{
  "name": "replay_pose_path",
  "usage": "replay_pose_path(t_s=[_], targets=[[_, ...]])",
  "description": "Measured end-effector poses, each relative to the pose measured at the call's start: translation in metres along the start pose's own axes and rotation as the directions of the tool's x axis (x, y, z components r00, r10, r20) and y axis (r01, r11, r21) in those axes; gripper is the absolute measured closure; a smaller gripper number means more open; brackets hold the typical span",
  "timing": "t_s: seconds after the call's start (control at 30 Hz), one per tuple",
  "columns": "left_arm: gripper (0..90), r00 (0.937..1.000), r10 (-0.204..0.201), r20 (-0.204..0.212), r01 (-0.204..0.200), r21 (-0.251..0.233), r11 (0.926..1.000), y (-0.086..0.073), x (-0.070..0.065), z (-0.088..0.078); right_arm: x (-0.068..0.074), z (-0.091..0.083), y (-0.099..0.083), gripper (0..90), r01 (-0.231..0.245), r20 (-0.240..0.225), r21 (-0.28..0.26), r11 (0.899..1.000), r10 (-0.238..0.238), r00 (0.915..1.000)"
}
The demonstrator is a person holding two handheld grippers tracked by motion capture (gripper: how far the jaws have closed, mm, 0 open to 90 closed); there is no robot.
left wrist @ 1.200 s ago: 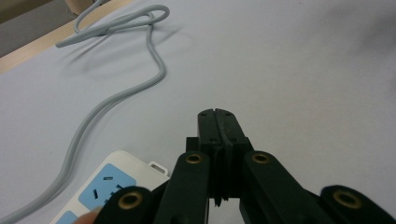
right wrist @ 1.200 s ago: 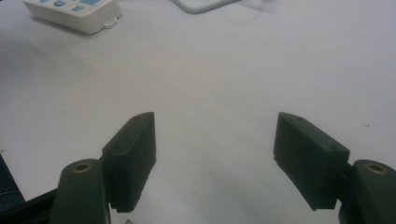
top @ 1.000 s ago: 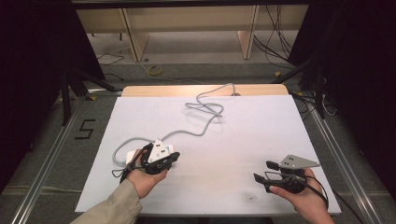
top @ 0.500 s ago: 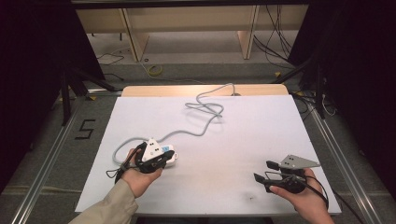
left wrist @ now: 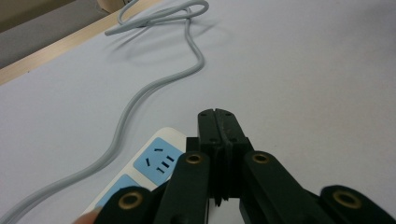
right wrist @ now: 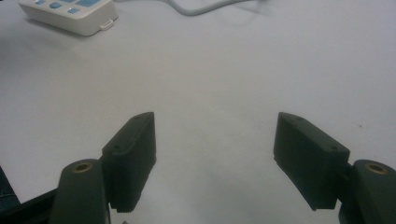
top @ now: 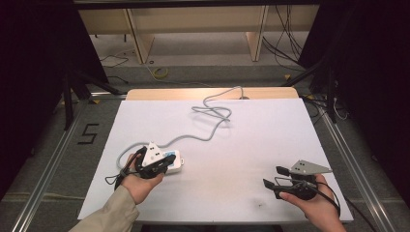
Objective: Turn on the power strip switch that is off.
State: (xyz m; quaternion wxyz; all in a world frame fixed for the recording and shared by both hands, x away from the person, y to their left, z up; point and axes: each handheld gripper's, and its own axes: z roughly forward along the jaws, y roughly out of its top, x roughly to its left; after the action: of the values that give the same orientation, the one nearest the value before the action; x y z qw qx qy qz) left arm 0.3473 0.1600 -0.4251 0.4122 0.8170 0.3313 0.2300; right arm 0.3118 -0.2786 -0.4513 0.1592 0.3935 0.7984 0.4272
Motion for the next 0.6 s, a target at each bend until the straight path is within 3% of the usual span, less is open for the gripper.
replay_pose_path(t_s=[0.6], targets=[[89.9,0.9986,-0.034,-0.04,0.034,0.001,0.9994,-0.005,0.011,-0.008,0.0,0.0,0.0,30.3,0.002,-0.002,0.004,1.0,-0.002,1.0]])
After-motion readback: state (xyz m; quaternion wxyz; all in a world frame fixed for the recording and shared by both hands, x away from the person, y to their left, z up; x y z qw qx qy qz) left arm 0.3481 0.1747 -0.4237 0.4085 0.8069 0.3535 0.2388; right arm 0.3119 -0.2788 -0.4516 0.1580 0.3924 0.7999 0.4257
